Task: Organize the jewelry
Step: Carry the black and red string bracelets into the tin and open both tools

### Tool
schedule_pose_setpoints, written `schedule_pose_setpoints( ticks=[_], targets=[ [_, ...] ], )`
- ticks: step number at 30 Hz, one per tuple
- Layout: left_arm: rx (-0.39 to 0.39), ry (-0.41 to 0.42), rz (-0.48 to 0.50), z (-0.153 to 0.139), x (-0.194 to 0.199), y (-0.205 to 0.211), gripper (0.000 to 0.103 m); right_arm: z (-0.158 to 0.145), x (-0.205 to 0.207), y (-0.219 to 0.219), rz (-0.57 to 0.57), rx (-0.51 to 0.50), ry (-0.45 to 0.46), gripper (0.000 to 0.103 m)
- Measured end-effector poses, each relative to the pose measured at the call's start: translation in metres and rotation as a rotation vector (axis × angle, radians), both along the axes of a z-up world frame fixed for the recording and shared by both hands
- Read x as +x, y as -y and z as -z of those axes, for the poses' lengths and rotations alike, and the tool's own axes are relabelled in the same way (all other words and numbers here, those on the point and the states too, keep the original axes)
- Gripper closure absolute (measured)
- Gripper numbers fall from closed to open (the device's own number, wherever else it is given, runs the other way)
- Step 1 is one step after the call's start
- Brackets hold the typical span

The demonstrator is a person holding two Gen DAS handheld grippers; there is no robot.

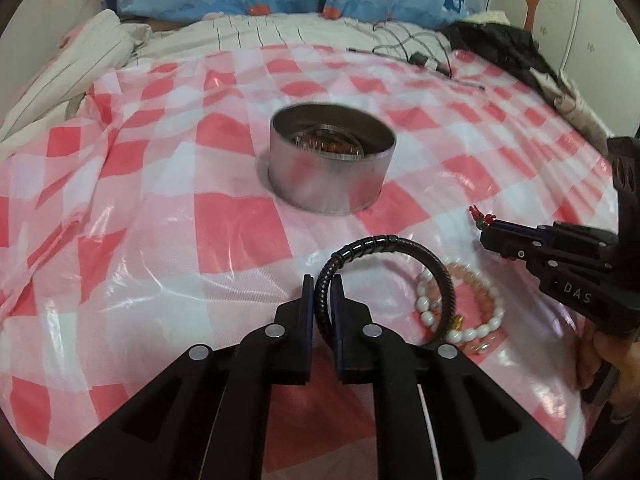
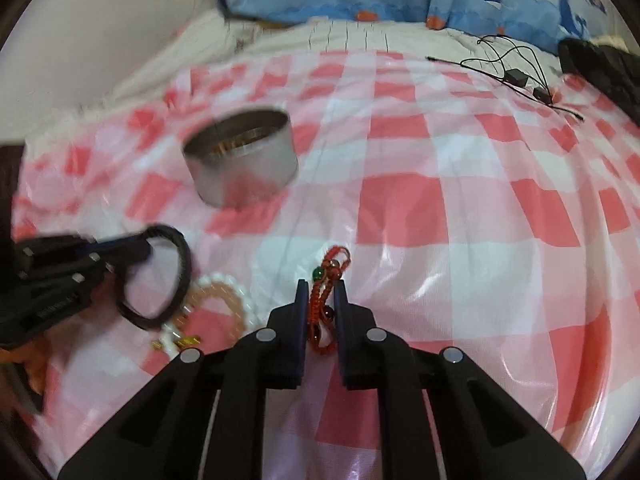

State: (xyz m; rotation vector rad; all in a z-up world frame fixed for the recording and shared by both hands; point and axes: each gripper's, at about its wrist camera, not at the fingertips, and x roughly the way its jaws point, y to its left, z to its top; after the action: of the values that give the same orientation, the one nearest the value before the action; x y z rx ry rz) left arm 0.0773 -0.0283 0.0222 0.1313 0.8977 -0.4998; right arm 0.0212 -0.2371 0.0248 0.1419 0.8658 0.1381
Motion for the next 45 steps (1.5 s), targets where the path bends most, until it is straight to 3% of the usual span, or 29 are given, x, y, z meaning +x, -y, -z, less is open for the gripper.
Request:
schedule_pose_setpoints(
  ticks=[5, 10, 12, 13, 18, 21, 23, 26, 27, 28, 30, 33, 35, 41, 45],
  targets=[
    [0.000, 0.009, -0.021, -0.001, 0.003, -0.004, 0.096, -0.007, 0.000, -0.006, -0.016, -0.002, 0.031, 0.090],
    [0.042, -0.003, -0.026, 0.006, 0.005, -0.002, 0.095, -0.003, 0.003, -0.005, -0.003, -0.008, -0.002, 0.087],
    [0.054, -0.006, -0.028, 0.009, 0.006, 0.000, 0.094, -0.004, 0.002, -0.004, 0.006, -0.011, 0.004, 0.063],
    [0.055, -0.007, -0.028, 0.009, 0.005, 0.000, 0.094, -0.005, 0.001, -0.004, 0.012, -0.019, 0.012, 0.060],
    [0.068, -0.002, -0.028, 0.010, 0.005, 0.001, 0.073, 0.000, 0.003, -0.004, 0.015, -0.050, -0.015, 0.056],
    [0.089, 0.008, -0.019, 0.011, 0.003, 0.004, 0.070, 0.009, 0.008, -0.005, 0.012, -0.070, -0.062, 0.056],
    [0.103, 0.013, -0.015, 0.012, 0.002, 0.006, 0.069, 0.011, 0.007, -0.008, 0.001, -0.086, -0.065, 0.059],
    [0.115, 0.021, -0.009, 0.012, 0.000, 0.008, 0.069, 0.012, 0.007, -0.014, -0.027, -0.100, -0.066, 0.087],
    [0.121, 0.023, -0.006, 0.012, 0.000, 0.009, 0.069, 0.012, 0.006, -0.014, -0.030, -0.099, -0.063, 0.089],
    [0.125, 0.025, -0.004, 0.012, -0.001, 0.010, 0.070, 0.011, 0.006, -0.014, -0.029, -0.095, -0.061, 0.089],
    [0.131, 0.026, 0.013, 0.013, -0.002, 0.013, 0.085, 0.010, 0.005, -0.012, -0.027, -0.079, -0.058, 0.090],
    [0.141, 0.028, 0.028, 0.012, -0.004, 0.016, 0.095, 0.007, 0.004, -0.005, -0.023, -0.007, -0.046, 0.090],
    [0.113, 0.019, 0.031, 0.010, -0.004, 0.014, 0.095, 0.003, 0.003, -0.004, -0.025, 0.019, -0.027, 0.090],
    [-0.070, 0.000, -0.006, -0.019, 0.004, -0.011, 0.096, -0.021, 0.000, 0.000, -0.034, 0.111, 0.066, 0.090],
    [-0.107, 0.034, -0.034, -0.041, 0.021, -0.018, 0.096, -0.035, 0.007, 0.000, -0.054, 0.146, 0.095, 0.090]
  ],
)
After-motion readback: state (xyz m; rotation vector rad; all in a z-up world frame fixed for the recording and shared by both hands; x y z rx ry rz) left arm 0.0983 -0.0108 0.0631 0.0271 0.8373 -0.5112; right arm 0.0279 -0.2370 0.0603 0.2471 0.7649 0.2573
